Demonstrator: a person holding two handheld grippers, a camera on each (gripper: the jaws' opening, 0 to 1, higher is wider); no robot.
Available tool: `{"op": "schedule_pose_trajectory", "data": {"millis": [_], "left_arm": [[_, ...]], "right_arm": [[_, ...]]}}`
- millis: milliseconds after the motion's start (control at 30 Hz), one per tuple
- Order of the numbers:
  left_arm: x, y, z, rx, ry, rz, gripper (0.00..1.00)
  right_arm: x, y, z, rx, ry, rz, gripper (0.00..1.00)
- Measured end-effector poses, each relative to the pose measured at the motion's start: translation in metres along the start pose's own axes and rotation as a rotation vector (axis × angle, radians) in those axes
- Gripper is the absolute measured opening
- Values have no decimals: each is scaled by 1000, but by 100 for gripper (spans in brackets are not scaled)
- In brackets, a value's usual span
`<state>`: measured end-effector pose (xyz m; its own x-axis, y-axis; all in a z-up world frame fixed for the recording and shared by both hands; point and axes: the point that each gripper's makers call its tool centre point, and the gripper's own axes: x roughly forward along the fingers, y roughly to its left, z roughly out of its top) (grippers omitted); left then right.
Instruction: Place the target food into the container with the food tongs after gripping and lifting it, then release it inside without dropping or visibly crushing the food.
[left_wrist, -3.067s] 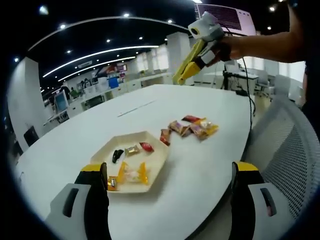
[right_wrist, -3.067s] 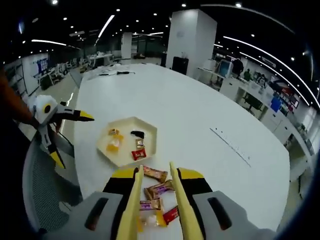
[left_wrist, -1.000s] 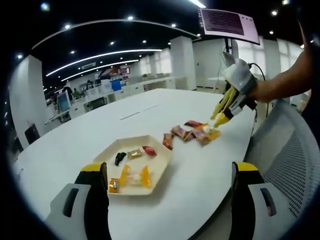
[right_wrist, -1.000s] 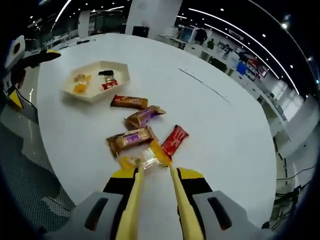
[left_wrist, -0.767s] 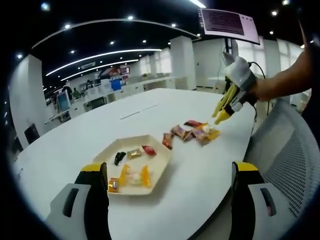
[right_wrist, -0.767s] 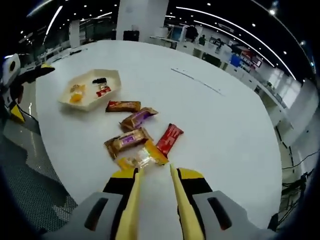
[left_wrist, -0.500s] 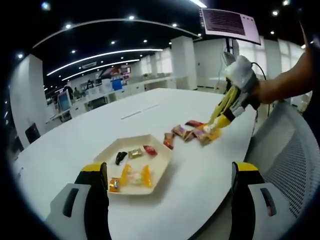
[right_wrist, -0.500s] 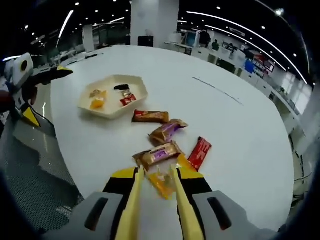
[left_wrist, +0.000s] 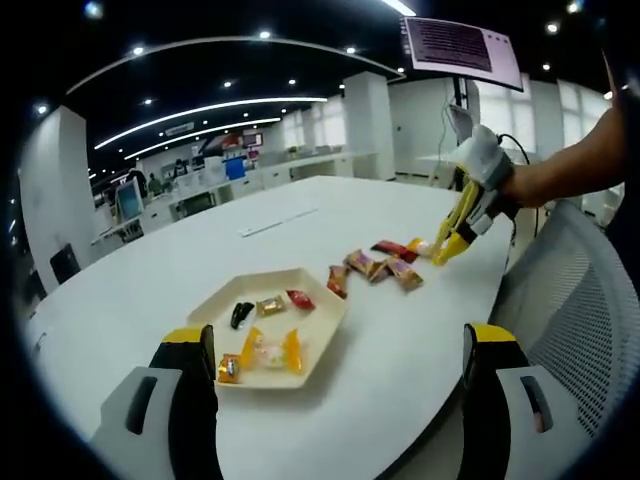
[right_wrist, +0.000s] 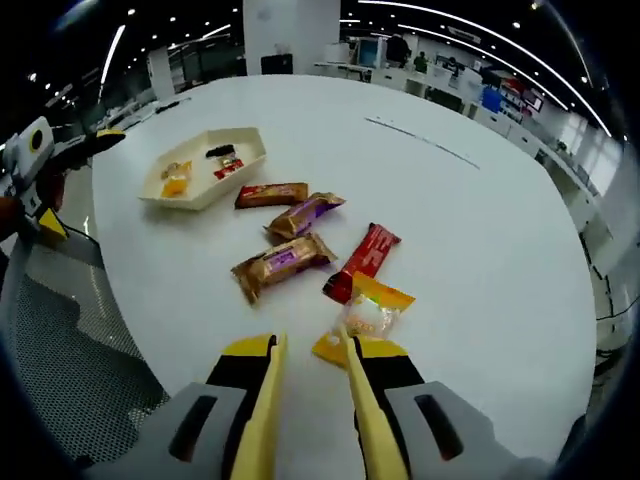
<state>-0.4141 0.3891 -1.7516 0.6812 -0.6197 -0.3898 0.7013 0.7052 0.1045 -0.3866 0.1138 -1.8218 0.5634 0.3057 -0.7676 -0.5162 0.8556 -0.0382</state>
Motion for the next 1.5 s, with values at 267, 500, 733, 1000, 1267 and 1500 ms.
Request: {"op": "schedule_pose_trajectory", "data": {"millis": [267,500,733,1000,1267,1500], "left_arm": [[0,-2,0,0,4,-8,99],[0,-1,0,-5,-2,-7,99],[0,-1,0,-6,-1,-7,99],[0,0,0,-11,-2,-3,99],[0,1,-1,-17,2,-2,99],[0,0,-1,-13,5,-3,99]], "right_arm": [[-5,-37,5,117,-39,-150,29],[9,-38,0,232,-37,-119,29],[15,-44,12,270,-52,-108,30],[22,-45,17,306,-38,-122,30],[28,-49,12,293,-23,-132,29],[31,-49,14,232,0,-114,24]]}}
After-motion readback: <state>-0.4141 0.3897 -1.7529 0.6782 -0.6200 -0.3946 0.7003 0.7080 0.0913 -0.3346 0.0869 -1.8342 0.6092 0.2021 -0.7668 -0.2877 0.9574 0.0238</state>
